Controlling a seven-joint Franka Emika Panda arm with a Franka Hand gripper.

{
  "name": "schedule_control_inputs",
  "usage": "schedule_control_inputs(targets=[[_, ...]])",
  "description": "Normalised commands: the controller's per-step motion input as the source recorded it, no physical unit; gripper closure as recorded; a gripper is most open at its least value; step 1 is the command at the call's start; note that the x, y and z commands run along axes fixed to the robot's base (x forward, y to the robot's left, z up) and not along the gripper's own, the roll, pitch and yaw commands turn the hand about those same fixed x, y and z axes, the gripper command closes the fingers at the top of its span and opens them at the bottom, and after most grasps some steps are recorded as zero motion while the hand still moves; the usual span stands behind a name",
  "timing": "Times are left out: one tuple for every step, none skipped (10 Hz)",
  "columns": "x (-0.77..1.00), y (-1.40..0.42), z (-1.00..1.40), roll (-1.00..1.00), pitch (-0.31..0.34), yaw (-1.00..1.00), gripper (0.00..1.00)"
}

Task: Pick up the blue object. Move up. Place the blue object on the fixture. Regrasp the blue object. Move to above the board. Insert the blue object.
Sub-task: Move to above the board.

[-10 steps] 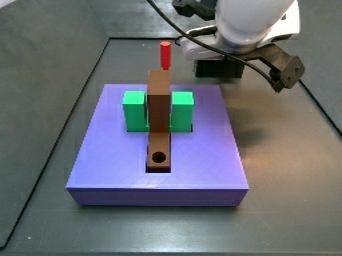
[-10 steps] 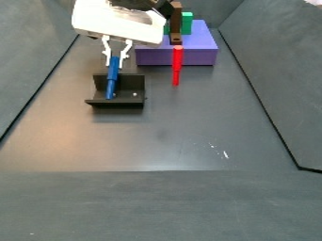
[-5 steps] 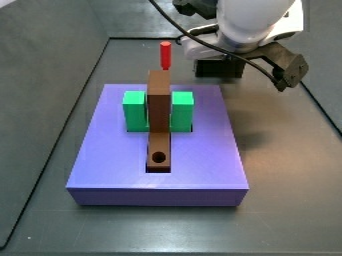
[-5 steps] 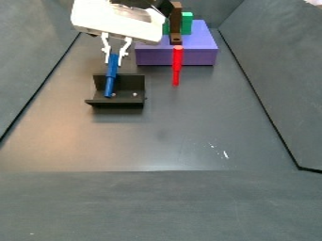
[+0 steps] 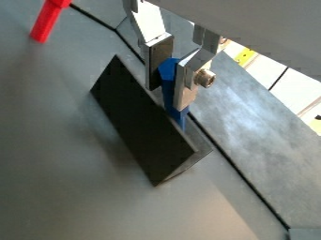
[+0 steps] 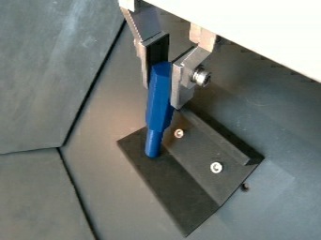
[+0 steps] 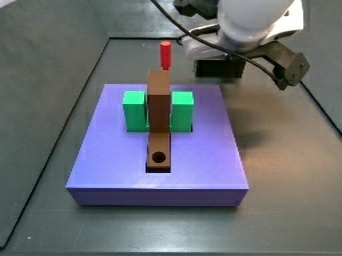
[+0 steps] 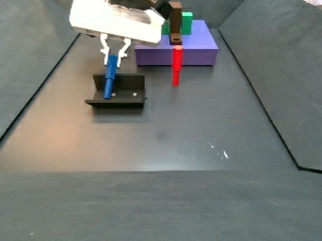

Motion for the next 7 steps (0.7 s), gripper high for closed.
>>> schedule_control_inputs(targets=[[0.0,0.0,1.4,0.0,0.0,0.0,1.0],[-0.03,0.03,1.4,-0.01,0.047,-0.04,1.0],[-0.05,0.03,1.4,-0.06,0.059,-0.04,1.0],[-0.04,0.04,1.4,-0.03,0.058,-0.01,1.0],[-0.02,0.03,1.4,0.0,0.072,0.01,1.0],[-0.02,0.01,1.4,0.01,0.088,0.01,1.0],[-0.01,0.02,1.4,-0.01,0.084,0.02,1.0]])
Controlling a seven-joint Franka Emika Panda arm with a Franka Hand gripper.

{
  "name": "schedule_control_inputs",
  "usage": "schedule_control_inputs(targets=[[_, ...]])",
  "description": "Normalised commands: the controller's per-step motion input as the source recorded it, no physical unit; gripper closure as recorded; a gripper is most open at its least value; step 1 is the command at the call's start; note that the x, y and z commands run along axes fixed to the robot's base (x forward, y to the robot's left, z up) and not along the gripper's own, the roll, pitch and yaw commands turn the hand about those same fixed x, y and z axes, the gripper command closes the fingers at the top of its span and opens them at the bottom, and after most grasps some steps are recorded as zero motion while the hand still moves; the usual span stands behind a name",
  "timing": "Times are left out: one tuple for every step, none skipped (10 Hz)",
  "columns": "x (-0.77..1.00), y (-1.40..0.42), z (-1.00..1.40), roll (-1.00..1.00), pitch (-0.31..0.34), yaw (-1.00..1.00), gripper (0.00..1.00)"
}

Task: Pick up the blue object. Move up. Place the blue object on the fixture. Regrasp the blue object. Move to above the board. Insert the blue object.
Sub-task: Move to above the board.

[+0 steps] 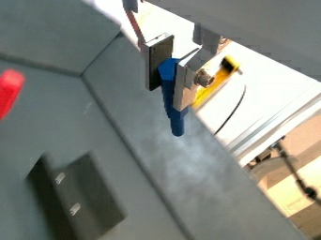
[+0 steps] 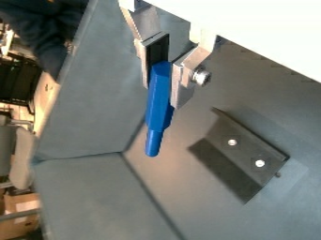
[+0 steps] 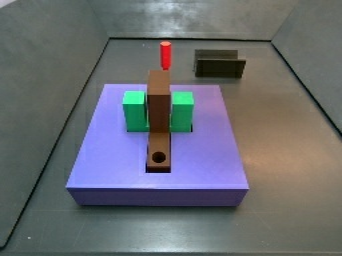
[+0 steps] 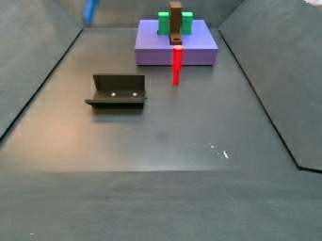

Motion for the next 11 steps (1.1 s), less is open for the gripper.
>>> schedule_control_inputs(targets=[[0.0,0.01,0.8,-0.01,0.076,0.02,1.0],[0.01,0.0,0.54,0.0,0.074,0.03,1.0],[0.04,-0.02,0.25,0.01,0.088,0.05,1.0],[0.03,-0.01,0.17,-0.01,0.088,0.04,1.0],[-1.14,-1.4,0.3,-1.0,0.29,-0.25,1.0],[-1.15,-1.4,0.3,-1.0,0.287,-0.25,1.0],[-1.23,-1.4,0.33,-1.0,0.28,-0.23,1.0],[-1.25,-1.4,0.29,-1.0,0.29,-0.2,1.0],[-1.22,-1.4,0.29,-1.0,0.306,-0.18,1.0],[-0.8,-0.91,0.19,-1.0,0.316,-0.16,1.0],[-0.36,-0.38,0.08,-1.0,0.329,-0.13,1.0]])
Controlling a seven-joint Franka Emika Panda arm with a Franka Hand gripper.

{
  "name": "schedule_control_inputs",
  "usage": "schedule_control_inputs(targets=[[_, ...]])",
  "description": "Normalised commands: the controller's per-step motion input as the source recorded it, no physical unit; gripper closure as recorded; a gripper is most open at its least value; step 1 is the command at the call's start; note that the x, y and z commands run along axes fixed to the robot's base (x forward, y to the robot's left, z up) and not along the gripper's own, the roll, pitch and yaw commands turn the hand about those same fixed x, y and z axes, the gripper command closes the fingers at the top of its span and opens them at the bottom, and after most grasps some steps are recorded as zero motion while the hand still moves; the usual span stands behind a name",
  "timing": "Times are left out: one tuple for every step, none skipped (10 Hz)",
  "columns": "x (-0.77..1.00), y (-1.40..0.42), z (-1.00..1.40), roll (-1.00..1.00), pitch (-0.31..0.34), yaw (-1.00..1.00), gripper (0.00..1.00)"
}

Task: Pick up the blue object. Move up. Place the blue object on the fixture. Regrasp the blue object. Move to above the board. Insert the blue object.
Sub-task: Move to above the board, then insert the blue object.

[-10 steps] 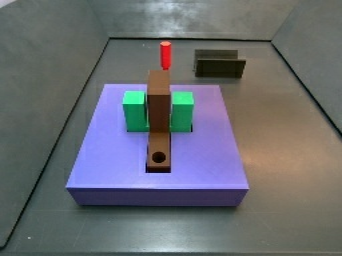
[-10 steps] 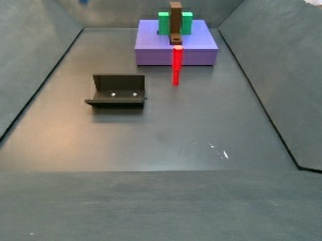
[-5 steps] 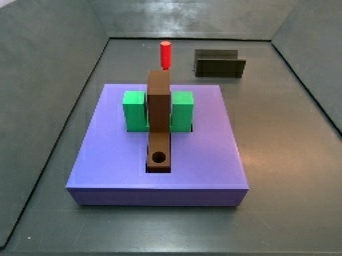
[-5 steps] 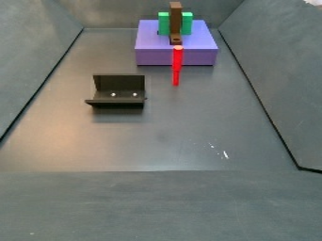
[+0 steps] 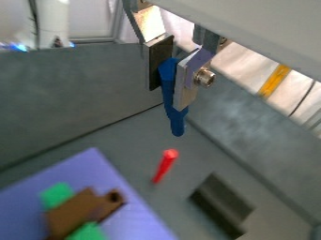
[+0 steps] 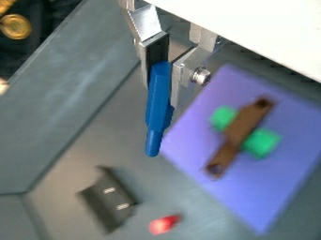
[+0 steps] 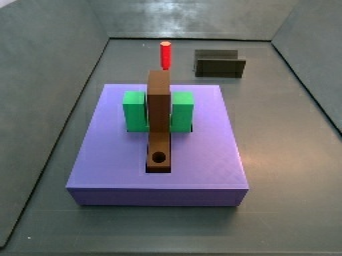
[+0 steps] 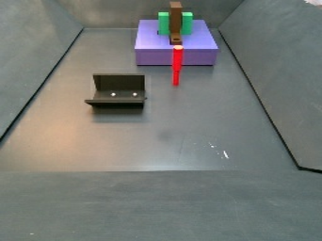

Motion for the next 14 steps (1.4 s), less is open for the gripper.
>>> schedule_control_inputs(targets=[[-0.19,-0.2,0.03,-1.0,0.324,-0.11,1.0],[-0.13,-0.11,0.03,-1.0,0.305,-0.09,1.0],[-0.1,-0.07,0.03,-0.88,0.233,-0.06,1.0],[-0.06,-0.01,0.0,-0.58,0.114,-0.02,1.0],[-0.06,0.0,0.0,-0.38,0.04,-0.01,1.0],[-0.06,0.01,0.0,-0.25,0.0,0.0,1.0],[0.0,0.0,0.0,-0.01,0.0,0.0,1.0],[0.0,-0.04,0.0,-0.1,0.0,0.0,1.0],[-0.01,-0.24,-0.09,-0.25,0.0,0.0,1.0],[-0.11,-0.59,-0.12,-0.23,0.0,0.01,1.0],[-0.03,-0.72,-0.15,-0.32,0.007,0.02,1.0],[0.0,-0.65,-0.21,-0.38,0.081,0.03,1.0],[0.0,-0.66,-0.23,-0.36,0.08,0.07,1.0],[0.0,-0.66,-0.24,-0.36,0.07,0.08,1.0]])
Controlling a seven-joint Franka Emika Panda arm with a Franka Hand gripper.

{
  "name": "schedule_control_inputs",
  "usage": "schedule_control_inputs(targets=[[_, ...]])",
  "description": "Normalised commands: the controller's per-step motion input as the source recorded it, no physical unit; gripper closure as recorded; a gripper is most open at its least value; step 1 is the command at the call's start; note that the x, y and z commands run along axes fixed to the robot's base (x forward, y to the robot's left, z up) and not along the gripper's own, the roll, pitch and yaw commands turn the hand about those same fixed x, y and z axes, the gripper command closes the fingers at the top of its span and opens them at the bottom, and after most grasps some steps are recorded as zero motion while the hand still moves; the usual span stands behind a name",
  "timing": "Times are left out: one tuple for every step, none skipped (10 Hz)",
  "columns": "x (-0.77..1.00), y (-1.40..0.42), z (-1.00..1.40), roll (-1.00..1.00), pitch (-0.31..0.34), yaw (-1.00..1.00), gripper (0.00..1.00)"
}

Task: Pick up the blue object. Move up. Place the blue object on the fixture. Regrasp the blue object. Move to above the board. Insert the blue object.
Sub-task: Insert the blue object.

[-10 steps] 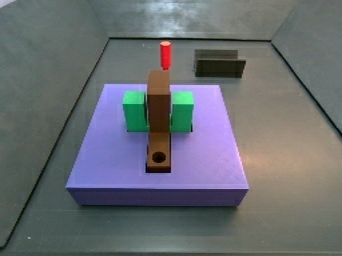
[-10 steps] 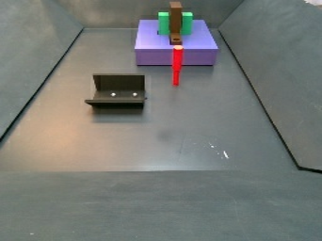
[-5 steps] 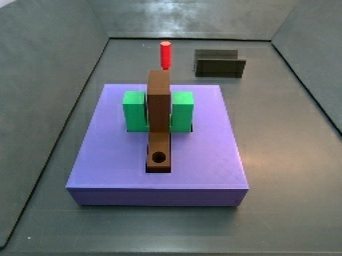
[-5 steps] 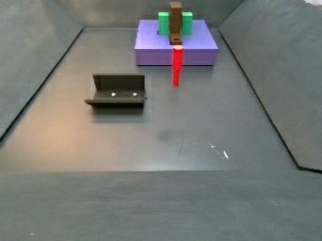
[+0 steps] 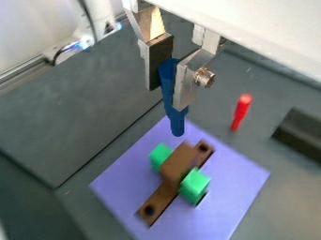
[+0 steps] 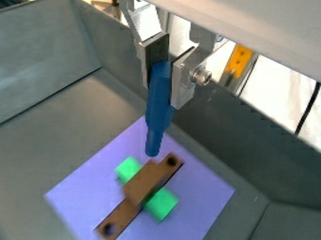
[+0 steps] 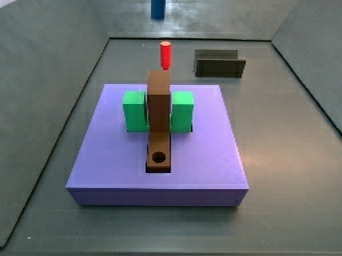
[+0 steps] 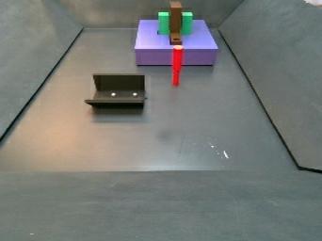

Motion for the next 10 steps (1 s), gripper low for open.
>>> schedule_control_inputs(targets=[[0.0,-0.65,-0.25,-0.37,0.036,0.06,1.0],[0.0,-0.58,-0.31,-0.36,0.0,0.0,1.0],[0.0,-0.25,-0.43,-0.3,-0.11,0.0,1.0],[-0.07,0.0,-0.63,-0.23,-0.164,0.0,1.0],[-0.07,0.19,-0.7,-0.12,-0.243,0.0,1.0],[-0.03,0.17,-0.65,-0.16,-0.244,0.0,1.0],[-0.09,0.0,-0.48,-0.3,-0.163,0.01,1.0],[-0.11,0.0,-0.32,-0.37,-0.147,0.0,1.0],[-0.11,-0.02,-0.29,-0.38,-0.147,0.0,1.0],[-0.02,-0.15,-0.58,-0.22,-0.094,0.02,1.0]])
